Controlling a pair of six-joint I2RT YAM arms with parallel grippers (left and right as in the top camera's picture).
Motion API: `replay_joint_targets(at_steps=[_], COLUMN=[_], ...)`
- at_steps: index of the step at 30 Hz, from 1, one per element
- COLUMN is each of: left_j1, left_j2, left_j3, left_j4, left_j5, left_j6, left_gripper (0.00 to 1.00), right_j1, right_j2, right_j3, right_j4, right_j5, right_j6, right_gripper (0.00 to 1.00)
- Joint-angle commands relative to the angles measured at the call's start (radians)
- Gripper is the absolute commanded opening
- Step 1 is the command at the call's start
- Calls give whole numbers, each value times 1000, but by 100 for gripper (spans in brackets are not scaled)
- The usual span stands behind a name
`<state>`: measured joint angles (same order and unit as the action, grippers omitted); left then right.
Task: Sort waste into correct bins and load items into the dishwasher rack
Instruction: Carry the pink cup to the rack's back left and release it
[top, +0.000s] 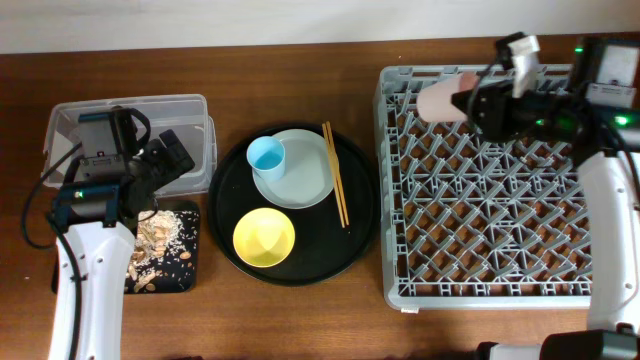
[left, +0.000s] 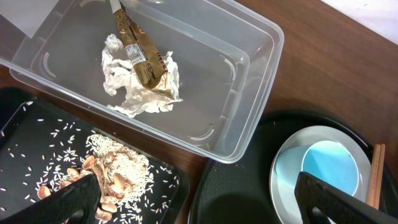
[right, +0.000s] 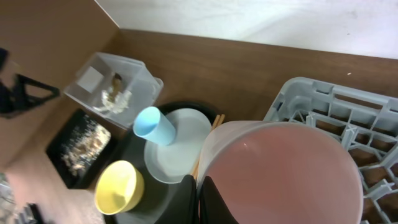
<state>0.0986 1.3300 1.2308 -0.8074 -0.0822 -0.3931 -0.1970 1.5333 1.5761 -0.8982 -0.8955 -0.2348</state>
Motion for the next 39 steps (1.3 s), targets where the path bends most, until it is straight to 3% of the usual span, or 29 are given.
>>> replay_joint_targets(at_steps=[1, 10, 17, 21, 32, 39], left_j1=[3, 3, 3, 3, 3, 3], left_j2=[-3, -3, -3, -3, -3, -3], left_j3=[15, 15, 15, 15, 15, 15], left_j4=[1, 1, 1, 1, 1, 1], left_j5=[3, 3, 3, 3, 3, 3], left_j6=[5, 5, 5, 5, 5, 5], left_gripper=[99, 99, 99, 99, 99, 99], right_j1=[-34, -34, -34, -34, -6, 37], right_j2=[1, 24, 161, 252, 504, 573], right_j3=[13, 13, 13, 13, 12, 12], right_j4=[-20, -29, -9, 89, 337, 500], right_j5=[-121, -233, -404, -592, -621, -619], right_j6=[8, 8, 7, 8, 5, 5], right_gripper=[4, 4, 4, 4, 4, 4])
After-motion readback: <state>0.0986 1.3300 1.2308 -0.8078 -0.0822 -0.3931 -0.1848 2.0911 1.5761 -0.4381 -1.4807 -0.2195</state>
